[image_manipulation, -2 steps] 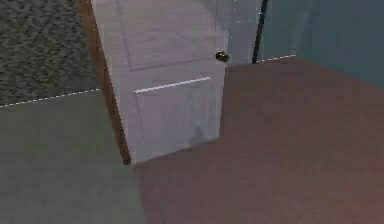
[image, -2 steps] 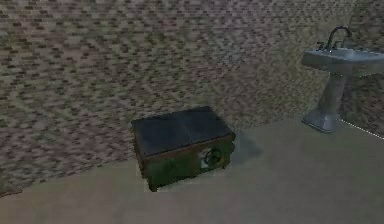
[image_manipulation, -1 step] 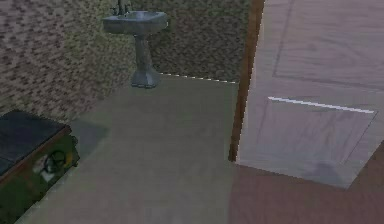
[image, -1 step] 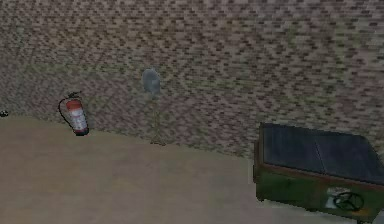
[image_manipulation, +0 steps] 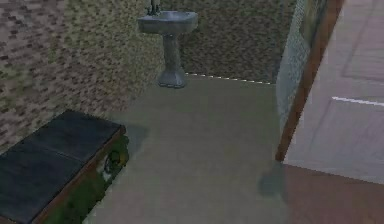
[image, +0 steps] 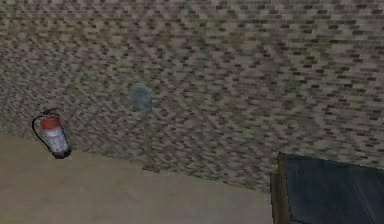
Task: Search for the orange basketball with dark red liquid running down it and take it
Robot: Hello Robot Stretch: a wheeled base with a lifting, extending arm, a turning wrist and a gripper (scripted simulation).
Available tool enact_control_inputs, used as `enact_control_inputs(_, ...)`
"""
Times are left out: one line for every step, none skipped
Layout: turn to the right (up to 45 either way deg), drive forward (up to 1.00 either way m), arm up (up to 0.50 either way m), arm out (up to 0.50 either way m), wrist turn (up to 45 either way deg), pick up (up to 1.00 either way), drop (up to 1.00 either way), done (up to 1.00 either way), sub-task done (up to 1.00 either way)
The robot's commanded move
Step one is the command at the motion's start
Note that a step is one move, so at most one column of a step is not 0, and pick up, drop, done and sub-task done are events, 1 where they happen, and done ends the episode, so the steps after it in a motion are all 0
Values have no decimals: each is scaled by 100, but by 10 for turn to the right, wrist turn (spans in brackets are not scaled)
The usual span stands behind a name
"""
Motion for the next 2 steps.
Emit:
enact_control_inputs(-450,0,0,0,0,0,0,0,0)
enact_control_inputs(-240,0,0,0,0,0,0,0,0)
